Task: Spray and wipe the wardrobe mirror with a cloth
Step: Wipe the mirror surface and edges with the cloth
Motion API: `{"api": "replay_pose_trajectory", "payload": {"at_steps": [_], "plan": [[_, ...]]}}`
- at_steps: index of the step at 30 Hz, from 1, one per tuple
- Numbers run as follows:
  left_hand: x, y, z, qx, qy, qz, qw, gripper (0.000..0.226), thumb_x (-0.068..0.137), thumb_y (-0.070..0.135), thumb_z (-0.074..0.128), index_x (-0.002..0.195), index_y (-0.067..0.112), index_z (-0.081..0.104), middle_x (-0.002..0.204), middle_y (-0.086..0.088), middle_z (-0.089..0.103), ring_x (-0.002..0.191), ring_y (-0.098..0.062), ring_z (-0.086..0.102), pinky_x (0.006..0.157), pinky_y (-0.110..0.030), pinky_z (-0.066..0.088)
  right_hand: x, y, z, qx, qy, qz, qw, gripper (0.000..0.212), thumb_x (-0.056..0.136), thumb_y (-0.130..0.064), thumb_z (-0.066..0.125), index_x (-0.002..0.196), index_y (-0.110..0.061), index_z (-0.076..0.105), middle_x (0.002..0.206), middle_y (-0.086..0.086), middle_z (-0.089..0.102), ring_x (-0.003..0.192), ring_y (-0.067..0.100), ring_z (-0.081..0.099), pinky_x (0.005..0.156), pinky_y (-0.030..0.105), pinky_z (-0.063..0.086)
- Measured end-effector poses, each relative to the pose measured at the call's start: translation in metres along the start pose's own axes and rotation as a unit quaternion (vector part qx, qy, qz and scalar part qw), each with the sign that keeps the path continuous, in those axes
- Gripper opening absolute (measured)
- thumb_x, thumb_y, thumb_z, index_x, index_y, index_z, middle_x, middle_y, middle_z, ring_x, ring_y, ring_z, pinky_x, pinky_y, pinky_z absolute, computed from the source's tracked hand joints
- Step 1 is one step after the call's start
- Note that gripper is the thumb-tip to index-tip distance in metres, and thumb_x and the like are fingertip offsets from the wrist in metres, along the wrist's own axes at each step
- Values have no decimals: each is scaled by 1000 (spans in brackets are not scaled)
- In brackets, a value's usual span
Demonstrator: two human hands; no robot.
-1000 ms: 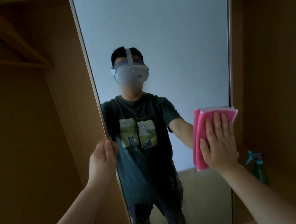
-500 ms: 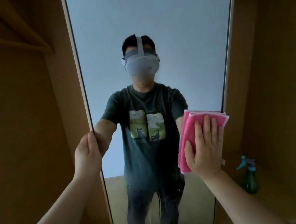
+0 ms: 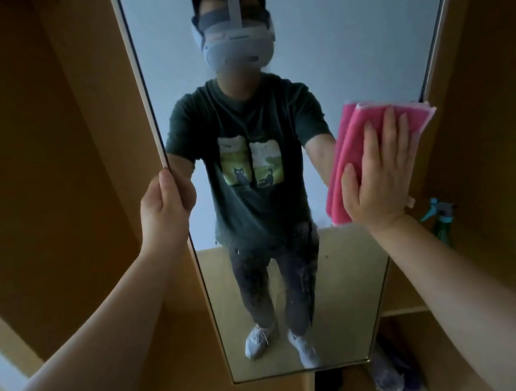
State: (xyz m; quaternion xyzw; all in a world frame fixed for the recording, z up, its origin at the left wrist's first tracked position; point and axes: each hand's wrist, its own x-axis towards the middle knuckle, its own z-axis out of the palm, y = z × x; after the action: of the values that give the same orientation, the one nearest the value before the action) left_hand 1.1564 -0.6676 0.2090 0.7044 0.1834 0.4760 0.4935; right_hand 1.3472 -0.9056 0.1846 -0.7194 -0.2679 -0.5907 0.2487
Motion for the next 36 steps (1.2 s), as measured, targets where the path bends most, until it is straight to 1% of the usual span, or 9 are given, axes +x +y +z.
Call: {"api": "replay_pose_trajectory", "payload": {"at_steps": [3,6,9,14,18,22,24,29,36], "plan": [[-3,-16,2,-18,-2,7,1000,44,96,49,31,63,39,59,60,10,59,59,-6,56,53,-24,48,-1,-1,5,-4,17,-8,1000,59,99,-33,30,150,-4,23,154,26,27,144,43,20,119,56,11],[-8,-27,6,-42,12,21,999,49,99,44,31,61,45,62,55,15,60,53,2,56,48,-19,49,-1,2,7,-27,25,-21,999,60,100,-37,25,151,-5,21,155,26,25,144,44,19,119,55,8],[-9,-41,11,-74,41,37,996,45,98,45,34,61,35,59,52,15,60,50,4,58,45,-18,50,1,1,10,-38,39,-28,998,59,102,-39,21,153,-8,19,157,24,21,145,43,17,119,54,8],[-15,-64,14,-93,48,58,993,54,92,56,34,59,24,62,60,-10,65,59,-28,62,56,-38,50,-1,2,12,-53,61,-21,997,57,103,-38,14,154,-12,16,159,20,18,147,39,14,120,52,7],[-23,-73,19,-84,55,84,991,59,95,49,34,87,-4,59,72,-21,61,55,-23,59,47,-25,49,0,2,12,-61,48,-21,997,58,102,-40,15,154,-15,14,161,17,14,148,37,10,120,49,3],[-34,-86,25,-67,96,104,988,45,98,46,36,72,14,54,69,-8,54,53,-5,54,53,-21,45,2,5,11,-79,38,-27,996,61,101,-44,10,155,-16,11,162,15,10,149,35,7,121,48,2],[-43,-100,27,-59,106,131,984,46,100,43,34,67,16,52,54,0,54,41,2,52,42,-13,41,1,6,12,-84,42,-31,995,62,101,-45,8,155,-16,9,162,14,9,149,35,6,121,47,2],[-60,-137,29,-57,118,130,983,50,99,47,31,64,22,57,40,7,56,33,3,53,26,-9,32,-5,8,13,-95,46,-45,993,61,101,-45,6,155,-16,7,162,14,8,149,35,6,121,47,3],[-68,-172,36,-82,119,147,979,55,97,49,29,58,19,54,35,7,54,30,-1,51,26,-10,32,-46,17,18,-100,23,-66,993,63,100,-44,4,155,-15,6,162,14,7,149,34,6,120,44,-1]]}}
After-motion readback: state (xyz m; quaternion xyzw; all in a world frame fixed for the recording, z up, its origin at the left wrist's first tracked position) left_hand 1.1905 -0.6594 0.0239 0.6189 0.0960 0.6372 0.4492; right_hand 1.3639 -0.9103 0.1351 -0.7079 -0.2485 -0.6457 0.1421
